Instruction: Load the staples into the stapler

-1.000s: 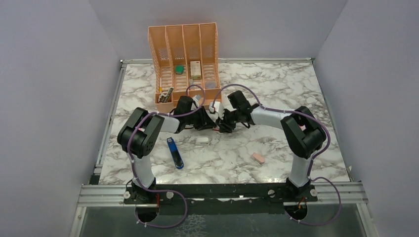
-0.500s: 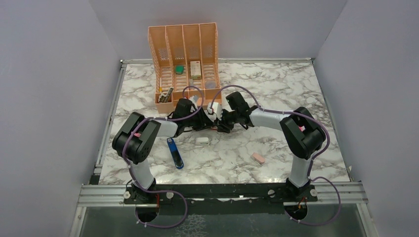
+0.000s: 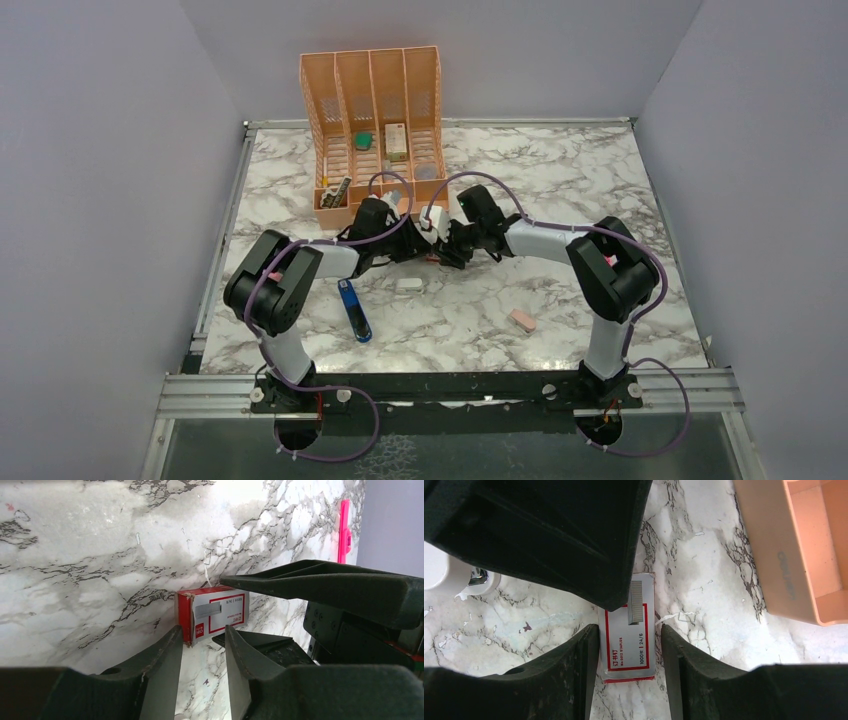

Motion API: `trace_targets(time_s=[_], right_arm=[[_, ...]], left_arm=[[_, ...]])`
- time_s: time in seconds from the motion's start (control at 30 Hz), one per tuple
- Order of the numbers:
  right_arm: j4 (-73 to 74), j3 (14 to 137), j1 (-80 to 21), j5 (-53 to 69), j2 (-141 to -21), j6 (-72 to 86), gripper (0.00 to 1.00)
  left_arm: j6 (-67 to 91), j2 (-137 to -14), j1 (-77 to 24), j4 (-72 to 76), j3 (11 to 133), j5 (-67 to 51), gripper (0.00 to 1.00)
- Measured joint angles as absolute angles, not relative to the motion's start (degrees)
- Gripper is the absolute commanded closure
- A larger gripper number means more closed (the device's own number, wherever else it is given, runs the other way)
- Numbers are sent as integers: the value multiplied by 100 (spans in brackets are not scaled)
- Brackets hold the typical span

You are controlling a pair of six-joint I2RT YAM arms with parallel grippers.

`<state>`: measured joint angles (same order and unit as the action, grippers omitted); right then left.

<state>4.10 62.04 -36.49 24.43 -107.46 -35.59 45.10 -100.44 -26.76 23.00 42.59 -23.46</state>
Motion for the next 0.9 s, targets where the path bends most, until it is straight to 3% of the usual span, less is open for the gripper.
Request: trace_targets(time_s=[0.2,0.9], right_arm=[[438,6206,-3658,2471,-10746,-3583,53],[480,6219,-3658,2488,-10746,-3614,56]], left_arm=[[4488,-10064,-2676,2303,4261,-2375,72],[4473,-10388,-2665,2449,4329,-2641,80]])
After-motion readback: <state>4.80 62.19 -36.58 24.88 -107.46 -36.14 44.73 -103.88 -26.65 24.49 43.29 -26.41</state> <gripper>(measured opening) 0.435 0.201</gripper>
